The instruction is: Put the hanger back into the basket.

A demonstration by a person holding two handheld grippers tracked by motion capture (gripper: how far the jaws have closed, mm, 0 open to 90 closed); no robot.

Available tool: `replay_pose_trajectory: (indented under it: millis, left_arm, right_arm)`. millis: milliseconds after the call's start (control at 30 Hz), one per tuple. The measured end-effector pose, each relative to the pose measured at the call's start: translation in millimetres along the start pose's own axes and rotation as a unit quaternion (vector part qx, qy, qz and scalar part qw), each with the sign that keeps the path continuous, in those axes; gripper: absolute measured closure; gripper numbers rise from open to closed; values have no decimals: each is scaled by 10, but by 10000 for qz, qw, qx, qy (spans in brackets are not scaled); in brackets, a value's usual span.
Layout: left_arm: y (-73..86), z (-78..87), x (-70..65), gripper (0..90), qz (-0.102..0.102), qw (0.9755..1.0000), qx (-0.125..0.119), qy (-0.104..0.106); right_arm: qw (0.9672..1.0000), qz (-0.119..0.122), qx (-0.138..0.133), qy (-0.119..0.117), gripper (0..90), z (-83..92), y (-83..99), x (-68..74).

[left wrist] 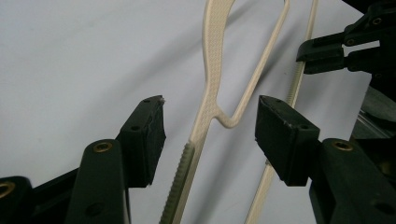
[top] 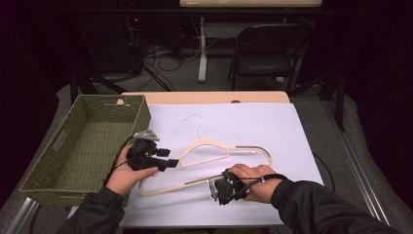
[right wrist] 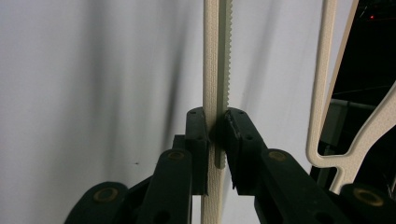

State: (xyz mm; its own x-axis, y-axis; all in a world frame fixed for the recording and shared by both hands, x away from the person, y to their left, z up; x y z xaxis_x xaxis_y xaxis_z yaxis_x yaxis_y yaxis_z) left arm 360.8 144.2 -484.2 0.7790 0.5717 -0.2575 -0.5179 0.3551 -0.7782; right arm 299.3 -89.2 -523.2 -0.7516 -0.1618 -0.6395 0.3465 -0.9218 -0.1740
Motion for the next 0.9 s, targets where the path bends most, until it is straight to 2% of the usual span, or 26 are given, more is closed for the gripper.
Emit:
replay_pose_trajectory:
  millis: [333,700,900]
  left_arm:
    - [4,-138,32,425,202,9990,195,338]
    - [24,-232,-33,450,170,9978,390,499]
    - [37,-244,-52,494,111,9976,472,488]
  right_arm:
    - [10000,46,-70,-12,800,-9,-15,12]
    - [10000,81,-21,-17,800,-13,-24,4]
    - [9999,160,-30,-28,799,-27,-6,12]
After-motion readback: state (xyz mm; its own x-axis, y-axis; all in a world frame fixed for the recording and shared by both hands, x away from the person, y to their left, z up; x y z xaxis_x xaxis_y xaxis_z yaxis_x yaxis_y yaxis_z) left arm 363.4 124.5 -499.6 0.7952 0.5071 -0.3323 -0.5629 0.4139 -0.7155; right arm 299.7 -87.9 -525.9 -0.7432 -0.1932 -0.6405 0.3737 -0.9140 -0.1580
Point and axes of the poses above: each handheld gripper's, and its own axes: z roughly backward along the jaws, y roughly out of its underside, x roughly to its left, the point moved 4 cm from there along -z, roughly forward along the jaws, and after that the axes turned 10 degrees about -x, right-handed, at the moved point
